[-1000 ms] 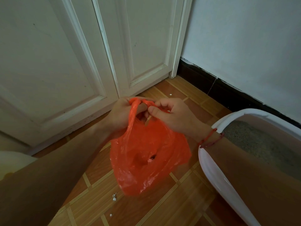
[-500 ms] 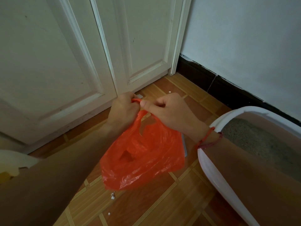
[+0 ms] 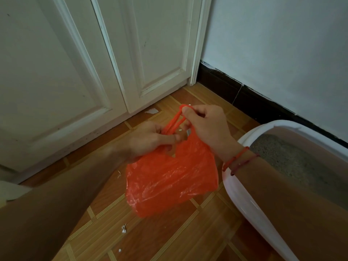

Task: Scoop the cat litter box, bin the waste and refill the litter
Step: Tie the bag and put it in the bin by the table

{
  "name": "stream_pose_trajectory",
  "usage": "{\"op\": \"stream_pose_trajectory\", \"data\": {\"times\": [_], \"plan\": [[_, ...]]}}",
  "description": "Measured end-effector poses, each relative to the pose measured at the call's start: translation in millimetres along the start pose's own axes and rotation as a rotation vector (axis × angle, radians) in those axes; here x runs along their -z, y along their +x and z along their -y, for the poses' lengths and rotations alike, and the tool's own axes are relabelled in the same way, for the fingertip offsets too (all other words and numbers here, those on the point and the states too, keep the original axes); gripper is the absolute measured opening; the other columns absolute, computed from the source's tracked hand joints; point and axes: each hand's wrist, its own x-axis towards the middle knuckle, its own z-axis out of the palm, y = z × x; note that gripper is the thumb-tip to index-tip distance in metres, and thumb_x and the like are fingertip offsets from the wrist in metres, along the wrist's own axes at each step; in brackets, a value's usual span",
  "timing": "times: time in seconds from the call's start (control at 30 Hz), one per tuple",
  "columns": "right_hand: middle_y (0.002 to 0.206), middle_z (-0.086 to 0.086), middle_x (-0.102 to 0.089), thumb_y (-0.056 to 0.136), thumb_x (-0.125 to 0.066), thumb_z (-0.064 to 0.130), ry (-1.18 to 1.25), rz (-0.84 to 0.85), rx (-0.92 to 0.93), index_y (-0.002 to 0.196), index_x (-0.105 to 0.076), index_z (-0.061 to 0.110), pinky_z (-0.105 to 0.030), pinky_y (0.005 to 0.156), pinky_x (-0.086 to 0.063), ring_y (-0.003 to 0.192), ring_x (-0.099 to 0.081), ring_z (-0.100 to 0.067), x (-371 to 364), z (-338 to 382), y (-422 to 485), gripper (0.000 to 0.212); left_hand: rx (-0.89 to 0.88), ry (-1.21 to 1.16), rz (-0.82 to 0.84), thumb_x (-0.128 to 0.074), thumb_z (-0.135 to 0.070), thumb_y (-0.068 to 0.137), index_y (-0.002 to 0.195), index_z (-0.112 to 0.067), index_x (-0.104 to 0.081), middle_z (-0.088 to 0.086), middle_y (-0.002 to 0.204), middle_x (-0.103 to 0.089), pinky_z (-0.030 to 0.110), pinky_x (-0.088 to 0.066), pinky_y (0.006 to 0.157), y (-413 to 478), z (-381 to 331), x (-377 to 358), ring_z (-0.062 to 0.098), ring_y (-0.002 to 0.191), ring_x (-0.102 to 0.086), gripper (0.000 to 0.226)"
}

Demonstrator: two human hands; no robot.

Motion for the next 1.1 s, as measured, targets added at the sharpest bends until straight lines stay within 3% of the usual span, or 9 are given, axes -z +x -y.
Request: {"op": "stream_pose_trajectory", "data": {"times": [0.1,0.17,0.33,0.5,0.63,0.8,0.9,1.0,1.1], "plan": [[0.079,-0.012,-0.075,0.093,-0.063,0.024,0.263,0.015,-0.146,0.089,-0.073,0.008,-0.051,0.077,-0.056,0.075,-0.07,-0.037,4.2,2.8,0.2,0.02,0.037,-0.039,-0.09,-0.053,-0.038,0.097,0.092,0.009,-0.064,0.005,0.059,-0.053,0.028,-0.038,0.052,0.8,9.5,0.8,0.016,0.048,-0.045,0.049],[0.089,-0.019,-0.073,0.095,-0.06,0.014,0.546,0.027,-0.267,0.103,-0.07,0.004,-0.047,0.074,-0.059,0.076,-0.073,-0.033,6.5,5.3,0.3,0.016,0.008,-0.131,-0.145,-0.047,-0.035,0.101,0.085,-0.002,-0.067,0.004,0.06,-0.055,0.027,-0.04,0.054,-1.3,11.5,1.5,0.014,0.052,-0.049,0.042],[0.074,-0.009,-0.069,0.095,-0.06,0.018,0.683,0.075,-0.375,0.111,-0.065,0.009,-0.036,0.062,-0.06,0.053,-0.065,-0.018,13.4,-4.5,0.1,0.019,-0.068,-0.716,-0.171,-0.042,-0.027,0.103,0.092,-0.006,-0.064,0.007,0.076,-0.065,0.036,-0.054,0.086,0.8,11.2,15.0,0.023,0.085,-0.067,0.032],[0.053,0.0,-0.042,0.1,-0.05,0.026,0.741,0.183,-0.503,0.116,-0.059,0.019,-0.019,0.037,-0.04,0.031,-0.032,-0.007,23.6,-21.0,5.4,0.02,-0.063,-1.052,-0.192,-0.042,-0.031,0.102,0.08,-0.013,-0.059,-0.005,0.052,-0.047,0.027,-0.056,0.057,-1.4,5.5,20.7,0.01,0.047,-0.052,0.033],[0.051,0.001,-0.031,0.103,-0.04,0.031,0.561,0.236,-0.502,0.113,-0.06,0.014,-0.018,0.032,-0.026,0.032,-0.026,-0.008,23.3,-28.6,11.9,0.028,-0.039,-0.84,-0.15,-0.041,-0.039,0.102,0.078,-0.018,-0.057,-0.006,0.05,-0.029,0.024,-0.041,0.042,-1.6,8.4,19.5,0.008,0.037,-0.028,0.036],[0.055,0.001,-0.039,0.094,-0.047,0.034,0.507,0.214,-0.598,0.103,-0.063,0.0,-0.022,0.037,-0.031,0.041,-0.032,-0.011,13.6,-26.9,13.3,0.038,-0.033,-0.47,-0.179,-0.038,-0.042,0.103,0.072,-0.015,-0.049,-0.001,0.057,-0.024,0.023,-0.024,0.041,-0.5,0.8,4.3,0.012,0.044,-0.02,0.042],[0.058,-0.001,-0.04,0.079,-0.053,0.068,0.449,0.298,-0.573,0.079,-0.056,0.013,-0.026,0.045,-0.039,0.048,-0.037,-0.013,6.5,-19.3,9.8,0.055,-0.025,-0.293,-0.189,-0.039,-0.044,0.103,0.072,-0.014,-0.049,-0.002,0.055,-0.029,0.026,-0.022,0.044,-2.7,-3.9,-5.4,0.013,0.045,-0.024,0.044],[0.067,0.002,-0.048,0.061,-0.049,0.091,0.109,0.353,-0.403,0.073,-0.06,0.028,-0.034,0.065,-0.046,0.061,-0.047,-0.013,-3.0,-7.3,-1.3,0.065,-0.017,-0.13,-0.148,-0.038,-0.044,0.103,0.072,-0.014,-0.051,-0.004,0.051,-0.035,0.025,-0.023,0.044,-3.7,-8.9,-17.9,0.012,0.044,-0.028,0.045],[0.08,0.002,-0.064,0.093,-0.043,0.063,-0.019,0.38,-0.172,0.094,-0.065,0.02,-0.028,0.079,-0.052,0.078,-0.064,-0.009,-9.1,1.9,-10.9,0.048,-0.036,-0.018,-0.072,-0.039,-0.04,0.103,0.066,-0.014,-0.053,-0.006,0.048,-0.039,0.023,-0.026,0.041,-4.2,-11.3,-27.5,0.009,0.042,-0.031,0.048]]}}
